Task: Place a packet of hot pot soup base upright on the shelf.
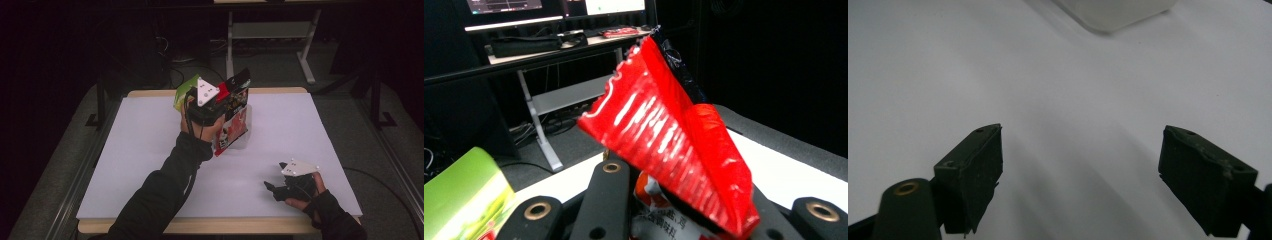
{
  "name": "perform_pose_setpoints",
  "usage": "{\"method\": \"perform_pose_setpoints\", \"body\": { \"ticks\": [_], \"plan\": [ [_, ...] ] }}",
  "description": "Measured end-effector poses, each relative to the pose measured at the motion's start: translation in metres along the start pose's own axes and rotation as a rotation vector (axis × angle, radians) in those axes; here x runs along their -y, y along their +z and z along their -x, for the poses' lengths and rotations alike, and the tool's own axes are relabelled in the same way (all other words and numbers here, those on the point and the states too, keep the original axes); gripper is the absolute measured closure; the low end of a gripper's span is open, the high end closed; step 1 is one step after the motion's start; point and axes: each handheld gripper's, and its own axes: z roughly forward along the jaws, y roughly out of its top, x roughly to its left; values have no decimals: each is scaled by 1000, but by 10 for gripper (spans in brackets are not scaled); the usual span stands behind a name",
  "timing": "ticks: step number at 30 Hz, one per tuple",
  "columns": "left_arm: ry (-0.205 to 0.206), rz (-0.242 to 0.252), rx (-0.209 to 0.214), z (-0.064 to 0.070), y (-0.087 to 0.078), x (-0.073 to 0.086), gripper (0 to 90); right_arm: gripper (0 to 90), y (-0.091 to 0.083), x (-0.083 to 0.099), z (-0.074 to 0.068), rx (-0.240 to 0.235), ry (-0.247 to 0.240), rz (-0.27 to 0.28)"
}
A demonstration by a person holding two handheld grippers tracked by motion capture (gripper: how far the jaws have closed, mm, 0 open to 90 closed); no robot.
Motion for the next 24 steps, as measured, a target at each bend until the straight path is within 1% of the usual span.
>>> {"method": "perform_pose_setpoints", "body": {
  "ticks": [1,4,6,9,10,11,12,15,17,18,19,22,24],
  "plan": [
    [6,-3,-2,1,4,-1,781,169,1,1,0,0,0,-3],
    [23,-10,-27,5,15,-3,780,169,5,3,2,-1,9,-13],
    [13,-4,-42,6,23,-4,780,170,6,4,3,-7,16,-15],
    [-19,4,-53,4,32,-6,779,170,8,4,2,-6,4,-18],
    [-11,4,-63,3,35,-6,778,169,8,4,1,-3,-2,-22],
    [-13,6,-69,3,37,-6,778,169,8,4,1,-3,-3,-22],
    [-26,10,-72,2,40,-6,778,170,9,4,1,-7,-3,-21],
    [-48,20,-88,0,45,-6,777,169,9,4,0,-10,-1,-23],
    [-39,22,-105,1,48,-5,777,170,9,4,0,-12,0,-24],
    [-48,25,-110,1,50,-4,777,170,9,4,0,-12,0,-24],
    [-48,25,-114,1,52,-3,777,170,9,4,-1,-15,0,-24],
    [-26,23,-136,3,58,2,776,170,10,4,-2,-19,-4,-26],
    [-43,19,-148,3,63,9,774,169,10,4,-2,-21,-6,-28]
  ]
}}
